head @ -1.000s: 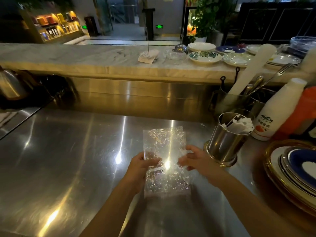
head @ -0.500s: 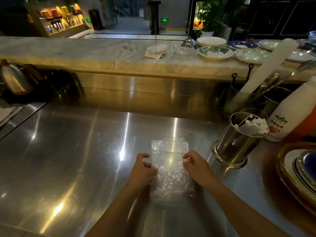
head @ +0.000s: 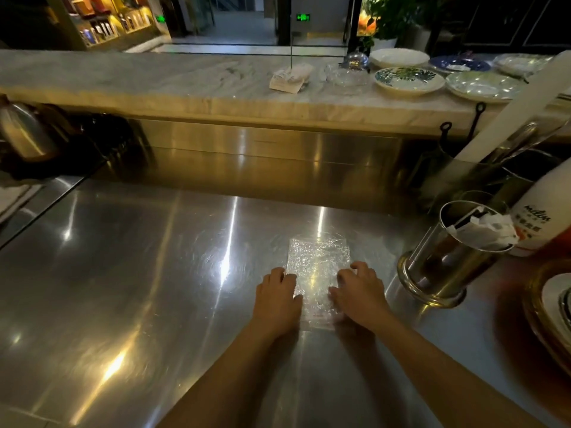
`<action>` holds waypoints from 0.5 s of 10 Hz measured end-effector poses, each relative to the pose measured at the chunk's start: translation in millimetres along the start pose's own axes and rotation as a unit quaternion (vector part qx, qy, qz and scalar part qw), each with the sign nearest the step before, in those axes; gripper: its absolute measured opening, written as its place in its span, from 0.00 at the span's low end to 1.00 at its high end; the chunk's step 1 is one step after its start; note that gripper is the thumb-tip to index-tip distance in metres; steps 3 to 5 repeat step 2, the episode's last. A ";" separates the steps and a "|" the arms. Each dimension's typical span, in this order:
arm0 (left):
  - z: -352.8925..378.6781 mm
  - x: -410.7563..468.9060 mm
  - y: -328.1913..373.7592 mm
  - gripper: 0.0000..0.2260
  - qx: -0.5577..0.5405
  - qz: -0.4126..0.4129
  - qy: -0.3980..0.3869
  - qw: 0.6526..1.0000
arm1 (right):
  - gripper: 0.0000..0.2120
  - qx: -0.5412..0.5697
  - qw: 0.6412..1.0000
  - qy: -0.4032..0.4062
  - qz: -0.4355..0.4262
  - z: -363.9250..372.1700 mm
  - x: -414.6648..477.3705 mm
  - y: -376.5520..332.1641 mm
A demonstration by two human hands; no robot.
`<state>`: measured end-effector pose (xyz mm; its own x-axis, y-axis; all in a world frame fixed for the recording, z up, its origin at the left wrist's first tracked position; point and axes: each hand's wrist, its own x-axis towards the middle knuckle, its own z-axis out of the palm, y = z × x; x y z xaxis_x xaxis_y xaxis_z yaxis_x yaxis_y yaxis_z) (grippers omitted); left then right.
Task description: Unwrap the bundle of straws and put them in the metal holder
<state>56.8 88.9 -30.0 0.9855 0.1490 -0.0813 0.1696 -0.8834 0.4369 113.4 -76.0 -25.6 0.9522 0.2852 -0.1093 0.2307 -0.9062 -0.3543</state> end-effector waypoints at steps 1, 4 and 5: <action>-4.8 3.5 -1.9 0.15 0.030 0.016 -0.028 0.999 | 0.15 -0.022 1.000 0.002 -0.018 -1.5 3.5 2.6; -19.2 11.0 -1.0 0.23 0.018 0.034 -0.054 0.998 | 0.16 -0.027 0.999 0.010 -0.046 -11.4 10.2 5.0; -19.2 11.0 -1.0 0.23 0.018 0.034 -0.054 0.998 | 0.16 -0.027 0.999 0.010 -0.046 -11.4 10.2 5.0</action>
